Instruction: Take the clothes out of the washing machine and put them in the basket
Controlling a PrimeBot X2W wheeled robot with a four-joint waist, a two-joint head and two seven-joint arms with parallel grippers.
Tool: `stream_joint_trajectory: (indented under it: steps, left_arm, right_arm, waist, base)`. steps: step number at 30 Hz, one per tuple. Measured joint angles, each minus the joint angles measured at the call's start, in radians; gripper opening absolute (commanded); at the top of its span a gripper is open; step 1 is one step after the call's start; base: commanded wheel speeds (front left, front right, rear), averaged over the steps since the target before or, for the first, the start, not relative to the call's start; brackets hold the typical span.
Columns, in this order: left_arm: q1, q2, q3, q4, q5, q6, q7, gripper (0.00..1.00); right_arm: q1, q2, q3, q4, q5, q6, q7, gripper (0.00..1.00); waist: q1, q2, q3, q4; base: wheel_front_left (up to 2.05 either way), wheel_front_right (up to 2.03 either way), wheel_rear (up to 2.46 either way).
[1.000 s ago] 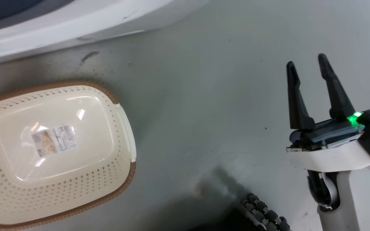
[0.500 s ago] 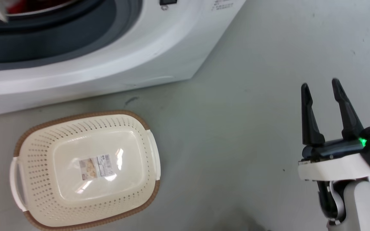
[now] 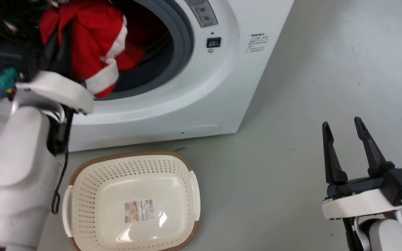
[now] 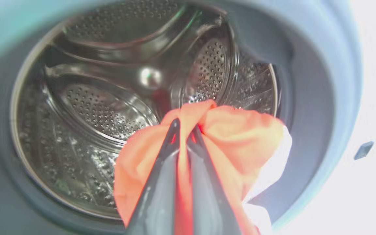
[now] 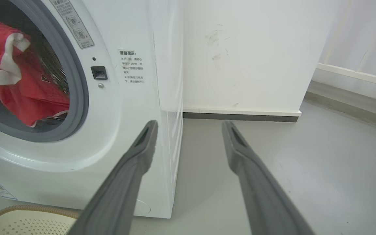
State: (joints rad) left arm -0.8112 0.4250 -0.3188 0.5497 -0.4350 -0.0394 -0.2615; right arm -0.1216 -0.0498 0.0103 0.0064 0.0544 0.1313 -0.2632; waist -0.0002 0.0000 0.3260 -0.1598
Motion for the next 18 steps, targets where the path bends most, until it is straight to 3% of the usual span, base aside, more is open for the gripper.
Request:
stream_joint_trajectory:
  steps: [10, 14, 18]
  left_arm:
    - [0.306, -0.091, 0.115, -0.322, 0.109, -0.015, -0.002, 0.00]
    - [0.466, -0.129, 0.121, -0.460, 0.151, -0.046, -0.002, 0.00]
    - [0.560, -0.135, 0.096, -0.510, 0.171, -0.064, -0.002, 0.00]
  right_arm:
    - [0.056, 0.000, -0.002, 0.015, -0.028, 0.000, 0.000, 1.00]
    - [0.091, 0.000, -0.009, 0.019, -0.038, 0.000, 0.000, 1.00]
    - [0.108, 0.000, -0.011, 0.018, -0.045, 0.000, 0.000, 1.00]
  waist:
    - [-0.0001, 0.0001, -0.131, 0.077]
    - [0.0000, 0.0001, -0.181, 0.128]
    - [0.0000, 0.0000, -0.199, 0.160]
  base:
    - [0.00, 0.00, 0.00]
    - [0.00, 0.00, 0.00]
    - [0.00, 0.00, 0.00]
